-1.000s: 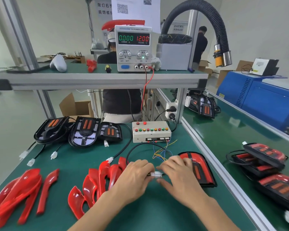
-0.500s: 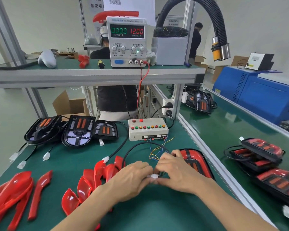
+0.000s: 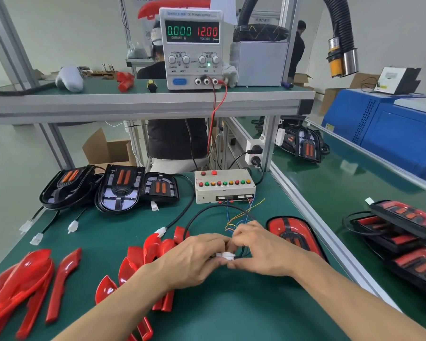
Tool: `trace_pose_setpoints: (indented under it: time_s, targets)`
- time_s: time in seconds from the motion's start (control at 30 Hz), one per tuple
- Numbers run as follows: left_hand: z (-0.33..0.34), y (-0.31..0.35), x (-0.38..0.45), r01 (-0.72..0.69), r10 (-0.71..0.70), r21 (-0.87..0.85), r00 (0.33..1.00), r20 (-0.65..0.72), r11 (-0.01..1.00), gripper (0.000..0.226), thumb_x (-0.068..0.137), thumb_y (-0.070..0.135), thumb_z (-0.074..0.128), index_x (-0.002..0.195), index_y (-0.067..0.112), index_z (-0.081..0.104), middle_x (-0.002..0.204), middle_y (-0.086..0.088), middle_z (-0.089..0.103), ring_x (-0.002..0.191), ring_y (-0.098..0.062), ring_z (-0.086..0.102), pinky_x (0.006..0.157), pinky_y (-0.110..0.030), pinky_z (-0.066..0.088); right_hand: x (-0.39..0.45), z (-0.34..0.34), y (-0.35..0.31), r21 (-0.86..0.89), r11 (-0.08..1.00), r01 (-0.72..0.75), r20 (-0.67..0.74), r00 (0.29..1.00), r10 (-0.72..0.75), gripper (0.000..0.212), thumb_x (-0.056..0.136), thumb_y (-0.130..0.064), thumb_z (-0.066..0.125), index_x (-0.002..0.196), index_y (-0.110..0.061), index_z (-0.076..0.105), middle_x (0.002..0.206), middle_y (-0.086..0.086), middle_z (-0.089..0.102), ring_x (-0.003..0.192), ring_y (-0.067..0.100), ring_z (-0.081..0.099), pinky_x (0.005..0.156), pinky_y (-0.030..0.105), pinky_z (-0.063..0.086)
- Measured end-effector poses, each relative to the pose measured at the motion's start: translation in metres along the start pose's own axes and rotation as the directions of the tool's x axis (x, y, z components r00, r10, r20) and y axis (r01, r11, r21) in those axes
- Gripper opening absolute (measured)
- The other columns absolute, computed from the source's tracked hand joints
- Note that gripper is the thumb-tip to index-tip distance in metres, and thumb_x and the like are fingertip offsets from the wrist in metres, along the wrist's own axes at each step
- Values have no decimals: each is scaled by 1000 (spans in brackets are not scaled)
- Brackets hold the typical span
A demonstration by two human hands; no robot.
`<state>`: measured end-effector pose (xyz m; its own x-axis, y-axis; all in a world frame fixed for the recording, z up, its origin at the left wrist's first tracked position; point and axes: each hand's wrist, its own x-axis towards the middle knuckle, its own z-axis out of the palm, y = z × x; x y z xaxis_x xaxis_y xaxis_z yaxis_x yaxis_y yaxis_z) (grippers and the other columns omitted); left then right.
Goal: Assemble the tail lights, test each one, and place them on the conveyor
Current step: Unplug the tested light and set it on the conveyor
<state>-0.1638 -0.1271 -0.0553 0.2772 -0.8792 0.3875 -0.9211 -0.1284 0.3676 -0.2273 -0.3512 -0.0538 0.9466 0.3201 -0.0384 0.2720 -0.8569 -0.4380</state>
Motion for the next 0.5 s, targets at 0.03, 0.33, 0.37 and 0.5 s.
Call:
trace_pose_setpoints:
  time_s: [0.03,0.33,0.37,0.5]
  targets:
    - [0,-1,0,-3,3,5,1000,-3,1000,16,104,16,55,98,3,61,110,-4,65,97,-22,60,89,-31,47,1,0,0,-2,1000,0,1,1000,0,27,83,-71,61,91,-46,56,111,-22,49,118,4,35,100,32,38]
    - [0,-5,-4,15,-15,-4,1000,-12,1000,21,106,19,53,96,3,62,105,-2,64,95,-24,60,86,-36,48,6,1,-2,-45,998,40,4,999,-40,34,84,-70,54,96,-39,61,114,-13,50,119,7,35,105,34,38]
    - [0,-6,-4,17,-18,-8,1000,-8,1000,21,106,19,53,97,3,62,105,-2,64,95,-24,60,86,-37,48,6,0,-3,-42,998,43,8,999,-42,35,84,-70,54,97,-38,62,114,-13,50,120,7,35,106,35,38]
    - [-1,-6,-4,21,-21,-21,1000,-4,1000,22,106,20,53,97,4,63,104,-2,64,94,-23,59,85,-38,48,7,-1,-2,-18,998,53,15,998,-53,31,87,-65,58,98,-37,63,114,-14,50,122,6,35,107,34,37]
